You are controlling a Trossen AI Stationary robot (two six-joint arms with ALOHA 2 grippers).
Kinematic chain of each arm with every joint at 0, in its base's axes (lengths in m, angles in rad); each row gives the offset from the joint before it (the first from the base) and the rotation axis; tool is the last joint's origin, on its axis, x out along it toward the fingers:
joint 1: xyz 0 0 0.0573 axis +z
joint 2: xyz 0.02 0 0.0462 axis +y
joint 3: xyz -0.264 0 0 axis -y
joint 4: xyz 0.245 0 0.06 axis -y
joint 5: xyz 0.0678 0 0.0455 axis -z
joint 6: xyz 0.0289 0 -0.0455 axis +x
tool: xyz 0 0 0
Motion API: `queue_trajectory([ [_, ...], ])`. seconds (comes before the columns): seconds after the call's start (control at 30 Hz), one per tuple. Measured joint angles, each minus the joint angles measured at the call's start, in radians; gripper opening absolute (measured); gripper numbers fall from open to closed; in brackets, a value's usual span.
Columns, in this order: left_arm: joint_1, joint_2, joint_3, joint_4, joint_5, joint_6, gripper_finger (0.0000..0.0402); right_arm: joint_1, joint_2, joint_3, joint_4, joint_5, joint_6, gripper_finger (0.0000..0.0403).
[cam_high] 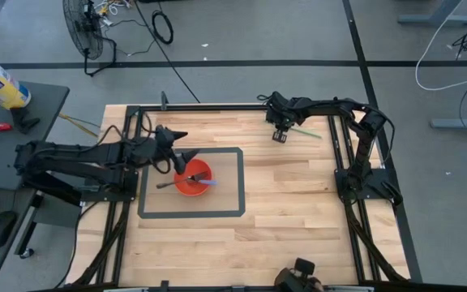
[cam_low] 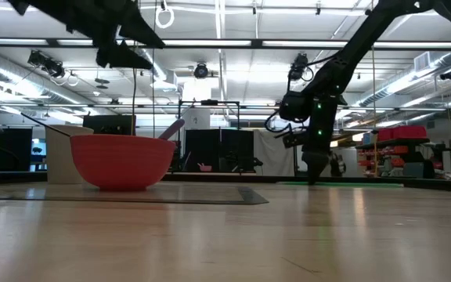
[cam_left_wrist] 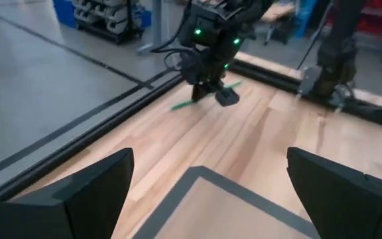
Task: Pick & Place Utensil
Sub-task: Put the green straw into the gray cup
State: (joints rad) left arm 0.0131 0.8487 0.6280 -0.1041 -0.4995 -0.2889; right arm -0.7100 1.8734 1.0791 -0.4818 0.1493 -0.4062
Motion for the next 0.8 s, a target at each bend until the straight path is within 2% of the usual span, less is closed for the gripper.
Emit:
queue_trajectory([
  [0.17, -0.005, -0.038, -0.104, 0.124, 0.007, 0.048, 0.0399, 0.04, -0.06, -0.004, -0.014, -0.041, 0.033, 0.0023],
  [0.5, -0.005, -0.057, -0.112, 0.078, -0.002, 0.07, 0.0399, 0.2, -0.258, -0.001, 0.014, -0.029, 0.151, 0.0025],
  [0.67, -0.005, -0.057, -0.112, 0.072, -0.048, 0.066, 0.0399, 0.301, -0.342, -0.001, 0.174, -0.114, 0.23, 0.0025],
  [0.8, -0.005, -0.057, -0.112, 0.064, -0.052, 0.073, 0.0399, 0.382, -0.37, 0.0, 0.392, -0.182, 0.299, 0.0025],
])
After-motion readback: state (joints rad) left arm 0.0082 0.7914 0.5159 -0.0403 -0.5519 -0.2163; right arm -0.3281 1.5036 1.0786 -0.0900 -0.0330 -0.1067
